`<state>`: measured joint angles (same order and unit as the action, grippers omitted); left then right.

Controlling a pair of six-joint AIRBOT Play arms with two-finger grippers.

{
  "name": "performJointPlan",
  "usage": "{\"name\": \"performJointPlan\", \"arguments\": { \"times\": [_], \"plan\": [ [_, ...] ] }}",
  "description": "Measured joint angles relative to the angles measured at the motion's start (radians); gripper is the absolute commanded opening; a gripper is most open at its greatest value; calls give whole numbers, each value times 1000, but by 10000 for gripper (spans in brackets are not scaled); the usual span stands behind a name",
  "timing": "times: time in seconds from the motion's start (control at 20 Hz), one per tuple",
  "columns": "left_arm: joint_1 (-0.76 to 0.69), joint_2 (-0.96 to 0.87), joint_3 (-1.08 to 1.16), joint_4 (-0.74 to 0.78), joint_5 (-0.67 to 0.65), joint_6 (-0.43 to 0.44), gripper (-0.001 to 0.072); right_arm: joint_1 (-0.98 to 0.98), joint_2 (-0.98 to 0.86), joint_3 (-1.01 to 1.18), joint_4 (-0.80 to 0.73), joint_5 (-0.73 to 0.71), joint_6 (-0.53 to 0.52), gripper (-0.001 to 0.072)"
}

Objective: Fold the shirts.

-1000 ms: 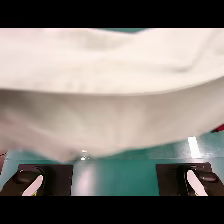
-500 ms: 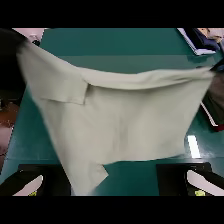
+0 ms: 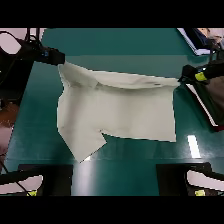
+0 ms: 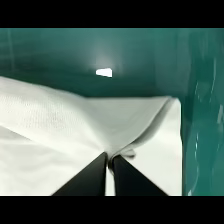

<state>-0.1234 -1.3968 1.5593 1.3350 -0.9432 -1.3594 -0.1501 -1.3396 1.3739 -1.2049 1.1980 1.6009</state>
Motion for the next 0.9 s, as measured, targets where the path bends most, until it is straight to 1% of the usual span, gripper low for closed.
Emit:
{"name": "performJointPlan", "arguments": {
  "times": [0.05, 0.15, 0.25, 0.3, 0.4, 0.45, 0.5, 0.55, 0.65, 0.75, 0.9],
  "plan": [
    [2, -8, -1, 0, 16, -1, 640, 5, -3, -11, 2, -52, -4, 601],
    [12, -16, 2, 2, 35, -21, 644, 11, -7, -13, 10, -130, -6, 594],
    [35, -16, 14, 10, 11, -40, 643, 12, -4, 4, 16, -161, -7, 485],
    [55, -11, 19, 11, -22, -48, 643, 12, 3, 15, 18, -162, -8, 470],
    [105, 0, 24, 18, -124, -58, 636, 12, 31, 32, 23, -145, -22, 470],
    [134, 10, 15, 19, -188, -58, 539, 12, 46, 36, 23, -130, -33, 470],
    [160, 25, -10, 19, -236, -58, 542, 14, 63, 40, 23, -114, -40, 470],
    [185, 47, -49, 19, -270, -58, 542, 18, 80, 42, 25, -95, -47, 452],
    [230, 116, -183, 19, -307, -58, 542, 26, 111, 45, 24, -64, -56, 452],
    [250, 195, -340, 14, -316, -57, 542, 38, 137, 46, 25, -41, -60, 452],
    [268, 295, -589, -33, -306, -57, 542, 64, 160, 47, 26, -24, -64, 452]
  ]
}}
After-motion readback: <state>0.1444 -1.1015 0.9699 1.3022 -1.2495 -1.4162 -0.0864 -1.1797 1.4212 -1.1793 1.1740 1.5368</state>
